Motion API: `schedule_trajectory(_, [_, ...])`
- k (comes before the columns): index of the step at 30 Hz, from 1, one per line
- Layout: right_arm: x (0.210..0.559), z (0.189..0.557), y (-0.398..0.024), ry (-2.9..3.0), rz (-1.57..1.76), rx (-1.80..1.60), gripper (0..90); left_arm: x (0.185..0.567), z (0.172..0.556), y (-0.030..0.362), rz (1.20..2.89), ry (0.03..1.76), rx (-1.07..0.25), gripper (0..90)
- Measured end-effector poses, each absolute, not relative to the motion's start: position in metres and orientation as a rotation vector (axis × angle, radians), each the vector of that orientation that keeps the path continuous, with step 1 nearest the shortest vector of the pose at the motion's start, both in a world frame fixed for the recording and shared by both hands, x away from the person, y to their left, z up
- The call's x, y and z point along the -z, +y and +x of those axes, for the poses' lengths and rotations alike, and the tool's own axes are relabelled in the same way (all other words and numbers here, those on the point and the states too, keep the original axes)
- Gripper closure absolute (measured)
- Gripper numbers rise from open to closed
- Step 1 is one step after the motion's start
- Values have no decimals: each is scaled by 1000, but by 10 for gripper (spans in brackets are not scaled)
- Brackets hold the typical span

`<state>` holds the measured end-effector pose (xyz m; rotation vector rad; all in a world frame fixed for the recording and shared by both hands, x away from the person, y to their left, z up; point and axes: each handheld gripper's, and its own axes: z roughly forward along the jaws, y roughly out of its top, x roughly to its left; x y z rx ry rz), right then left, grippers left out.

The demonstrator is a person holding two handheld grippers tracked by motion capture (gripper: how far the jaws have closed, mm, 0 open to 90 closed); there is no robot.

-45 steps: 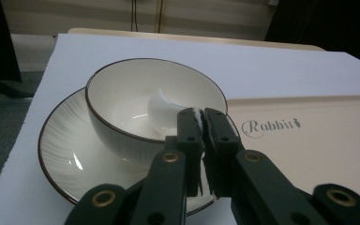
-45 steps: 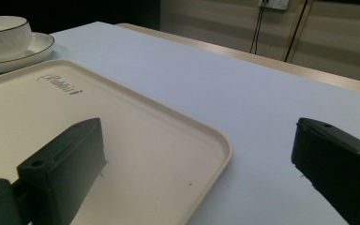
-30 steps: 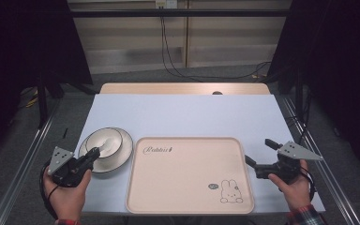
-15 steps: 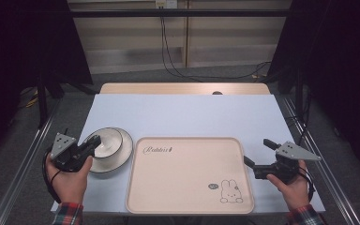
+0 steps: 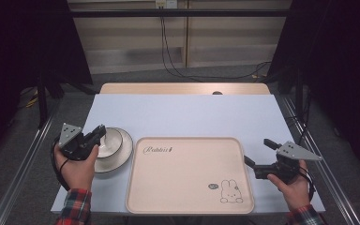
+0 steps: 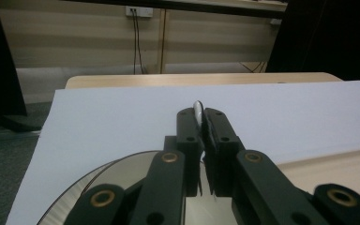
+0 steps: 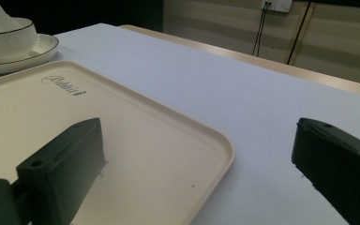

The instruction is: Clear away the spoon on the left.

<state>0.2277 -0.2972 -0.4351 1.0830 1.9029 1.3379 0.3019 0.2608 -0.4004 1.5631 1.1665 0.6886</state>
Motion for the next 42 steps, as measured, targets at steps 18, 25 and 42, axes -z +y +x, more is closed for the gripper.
schedule_trajectory(18, [435,229,-301,1883,1107,-1332,17,406,321,257,1507,1166,-692,857])
schedule_trajectory(25, [435,228,-301,1880,1114,-1334,12,407,321,259,1483,1175,-674,858])
schedule_trajectory(42, [434,227,-303,1868,1115,-1344,4,375,307,259,1428,1088,-619,858])
